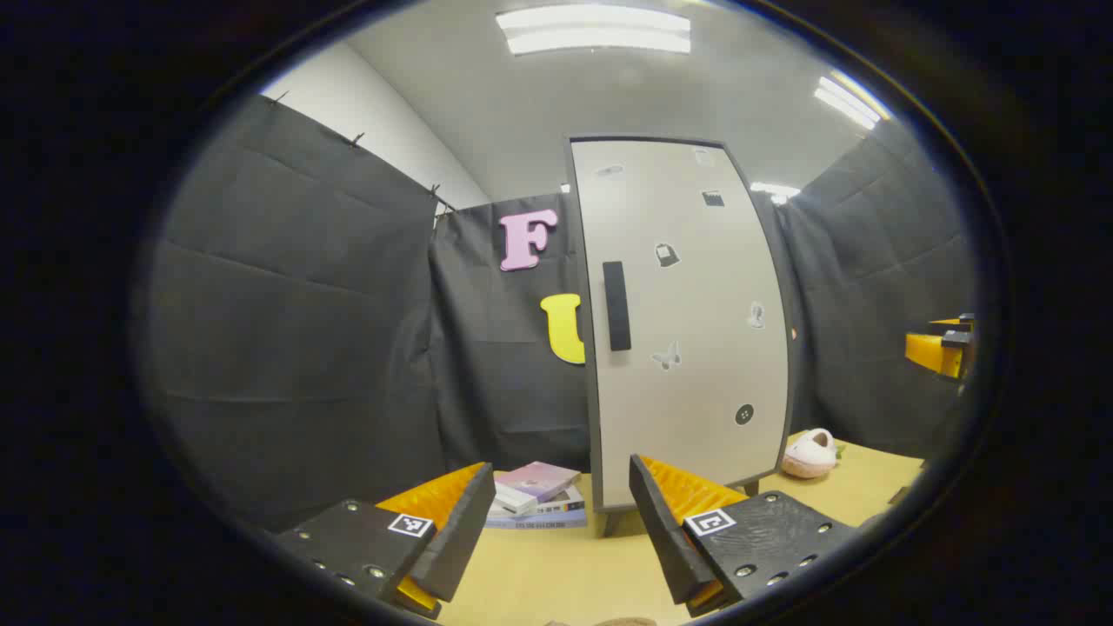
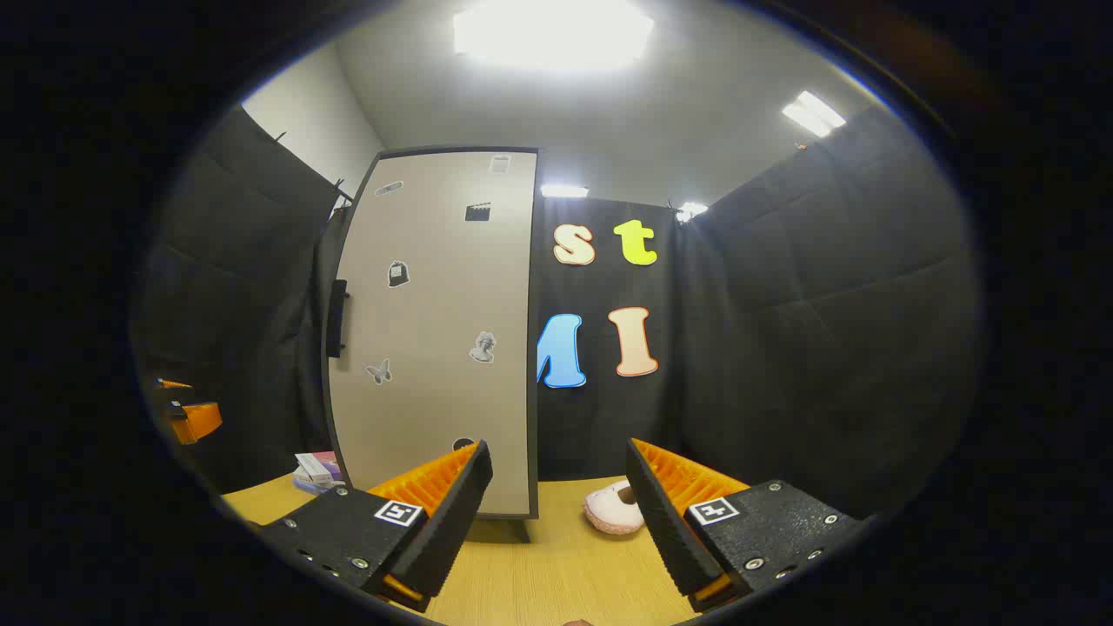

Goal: Open the cabinet door with the right hand, grasp the bottle in the cabinet with the left hand and place it on the coaster, then close the cabinet door with the right hand.

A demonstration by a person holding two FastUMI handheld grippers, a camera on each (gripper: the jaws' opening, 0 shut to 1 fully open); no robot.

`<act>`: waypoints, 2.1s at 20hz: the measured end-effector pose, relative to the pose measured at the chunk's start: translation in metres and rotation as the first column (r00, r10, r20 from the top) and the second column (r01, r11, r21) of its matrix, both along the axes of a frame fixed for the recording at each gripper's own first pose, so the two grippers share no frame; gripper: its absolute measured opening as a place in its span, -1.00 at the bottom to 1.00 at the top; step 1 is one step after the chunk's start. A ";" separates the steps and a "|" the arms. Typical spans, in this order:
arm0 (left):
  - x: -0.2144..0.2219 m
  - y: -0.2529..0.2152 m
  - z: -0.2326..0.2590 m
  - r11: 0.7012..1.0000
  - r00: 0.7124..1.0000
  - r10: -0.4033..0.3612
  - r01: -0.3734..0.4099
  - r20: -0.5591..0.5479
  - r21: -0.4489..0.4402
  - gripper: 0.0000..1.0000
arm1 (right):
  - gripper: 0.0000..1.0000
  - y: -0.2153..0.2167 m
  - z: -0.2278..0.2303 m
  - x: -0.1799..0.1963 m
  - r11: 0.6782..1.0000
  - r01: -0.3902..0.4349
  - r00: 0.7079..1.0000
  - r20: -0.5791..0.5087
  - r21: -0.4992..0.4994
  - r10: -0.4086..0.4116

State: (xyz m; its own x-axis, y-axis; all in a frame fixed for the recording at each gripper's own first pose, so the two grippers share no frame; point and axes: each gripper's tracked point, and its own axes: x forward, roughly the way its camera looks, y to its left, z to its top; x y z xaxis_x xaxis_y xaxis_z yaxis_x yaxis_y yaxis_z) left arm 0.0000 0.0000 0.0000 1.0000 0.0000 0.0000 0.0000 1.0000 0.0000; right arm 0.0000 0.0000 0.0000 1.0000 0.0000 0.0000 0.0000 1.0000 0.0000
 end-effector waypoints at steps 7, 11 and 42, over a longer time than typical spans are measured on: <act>-0.006 0.003 -0.001 1.000 1.000 0.012 -0.012 -0.011 0.002 0.78 | 0.90 0.003 -0.012 -0.009 1.000 -0.013 1.000 -0.025 0.009 0.013; -0.009 0.004 0.000 1.000 1.000 0.020 -0.020 -0.005 0.008 0.77 | 0.90 0.001 -0.009 -0.014 1.000 -0.013 1.000 -0.018 0.005 0.013; -0.098 0.141 0.004 0.953 0.954 0.299 -0.299 0.008 0.055 0.78 | 0.90 0.174 0.048 0.099 0.959 -0.269 0.963 0.014 0.087 0.269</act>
State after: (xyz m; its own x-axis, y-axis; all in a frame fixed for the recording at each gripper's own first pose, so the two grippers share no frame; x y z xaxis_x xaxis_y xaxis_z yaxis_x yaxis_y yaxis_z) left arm -0.0981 0.1414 0.0037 0.9543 0.2989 0.0083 -0.2989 0.9527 0.0547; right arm 0.0986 0.1745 0.0484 0.9631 0.2688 0.0136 -0.2689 0.9593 0.0867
